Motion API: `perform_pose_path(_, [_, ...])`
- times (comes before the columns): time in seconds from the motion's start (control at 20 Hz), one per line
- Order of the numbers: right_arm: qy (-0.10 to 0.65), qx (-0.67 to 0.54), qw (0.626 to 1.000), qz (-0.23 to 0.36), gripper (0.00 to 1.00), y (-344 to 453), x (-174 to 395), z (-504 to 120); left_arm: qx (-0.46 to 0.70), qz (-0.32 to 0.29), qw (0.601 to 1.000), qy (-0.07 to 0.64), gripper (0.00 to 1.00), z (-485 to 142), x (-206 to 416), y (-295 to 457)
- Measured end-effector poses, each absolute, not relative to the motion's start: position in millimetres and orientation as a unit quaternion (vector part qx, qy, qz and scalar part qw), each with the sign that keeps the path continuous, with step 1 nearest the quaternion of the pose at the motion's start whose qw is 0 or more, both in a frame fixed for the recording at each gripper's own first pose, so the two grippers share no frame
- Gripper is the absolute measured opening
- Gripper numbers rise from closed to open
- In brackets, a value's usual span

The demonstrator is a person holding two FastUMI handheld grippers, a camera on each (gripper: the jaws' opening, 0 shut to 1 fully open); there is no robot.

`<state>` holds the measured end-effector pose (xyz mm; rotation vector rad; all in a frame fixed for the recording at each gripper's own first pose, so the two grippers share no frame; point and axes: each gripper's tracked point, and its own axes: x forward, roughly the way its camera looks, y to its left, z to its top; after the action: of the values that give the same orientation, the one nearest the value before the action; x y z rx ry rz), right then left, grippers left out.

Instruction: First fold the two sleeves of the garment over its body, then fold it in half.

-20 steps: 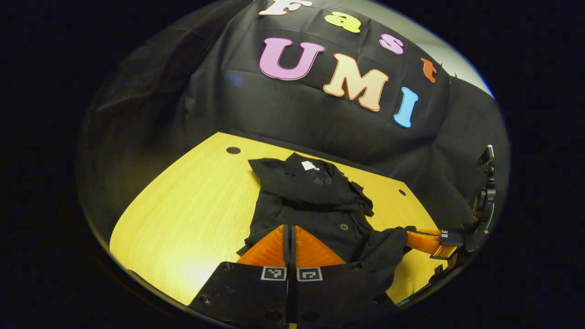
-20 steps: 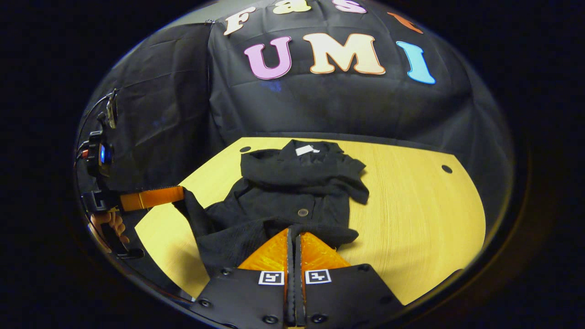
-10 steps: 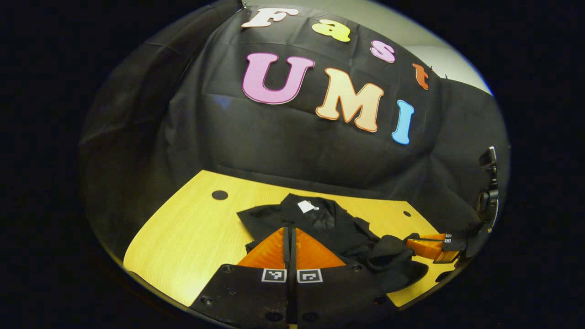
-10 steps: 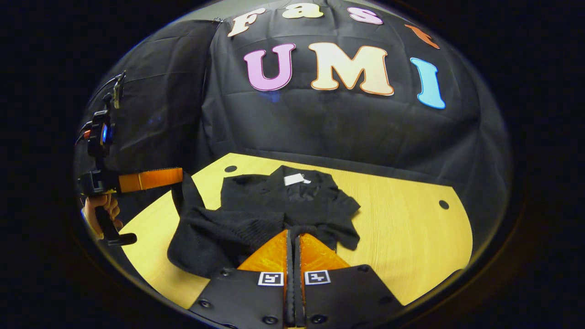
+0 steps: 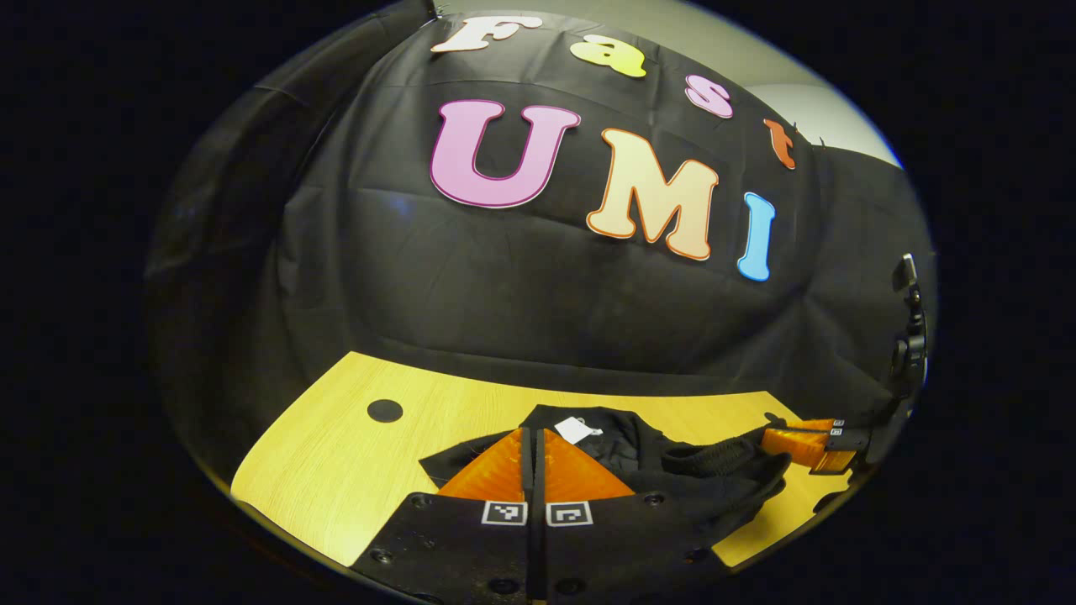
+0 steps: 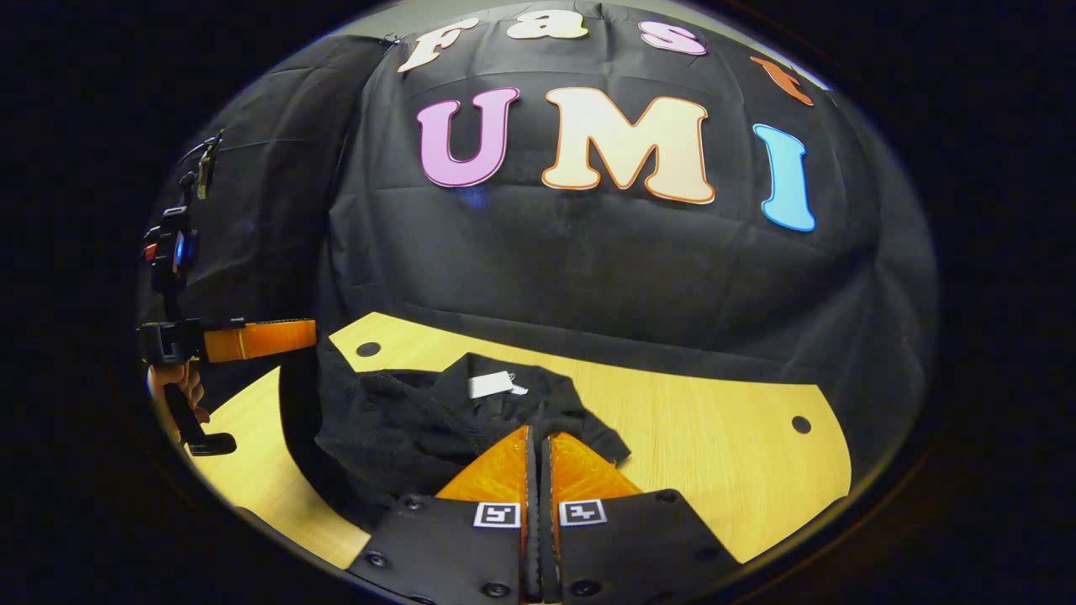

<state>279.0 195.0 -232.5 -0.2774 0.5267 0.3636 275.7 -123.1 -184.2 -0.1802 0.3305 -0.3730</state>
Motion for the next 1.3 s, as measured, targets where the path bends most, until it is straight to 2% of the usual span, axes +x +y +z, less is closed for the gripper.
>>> perform_pose_path(0.35, [0.257,-0.163,0.941,0.146,0.02,204,340,-264,-0.068,-0.154,0.967,0.191,0.0,-229,330,-123])
perform_pose_path(0.8, [0.283,-0.148,0.938,0.132,0.02,195,356,-295,-0.051,-0.132,0.965,0.22,0.0,-271,343,-121])
perform_pose_path(0.85, [0.285,-0.145,0.937,0.139,0.06,199,354,-295,-0.044,-0.127,0.966,0.222,0.0,-274,343,-118])
perform_pose_path(0.9, [0.287,-0.146,0.937,0.137,0.1,198,352,-295,-0.043,-0.121,0.966,0.223,0.07,-274,344,-114])
perform_pose_path(0.95, [0.286,-0.151,0.937,0.134,0.21,198,350,-294,-0.046,-0.118,0.966,0.224,0.22,-274,341,-113])
perform_pose_path(1.0, [0.282,-0.158,0.937,0.135,0.27,198,348,-289,-0.051,-0.12,0.966,0.225,0.37,-271,339,-114])
perform_pose_path(1.1, [0.266,-0.172,0.939,0.132,0.66,196,349,-277,-0.056,-0.115,0.966,0.223,0.67,-265,335,-108])
perform_pose_path(1.15, [0.262,-0.17,0.94,0.136,0.85,199,345,-272,-0.059,-0.115,0.967,0.218,0.78,-260,334,-107])
perform_pose_path(1.2, [0.259,-0.168,0.941,0.135,0.85,199,344,-268,-0.061,-0.113,0.969,0.21,0.84,-251,332,-105])
perform_pose_path(1.25, [0.254,-0.166,0.943,0.135,1.0,197,340,-258,-0.056,-0.102,0.973,0.2,0.89,-241,333,-98])
perform_pose_path(1.3, [0.249,-0.166,0.945,0.134,1.0,195,338,-251,-0.044,-0.087,0.977,0.19,0.96,-233,332,-89])
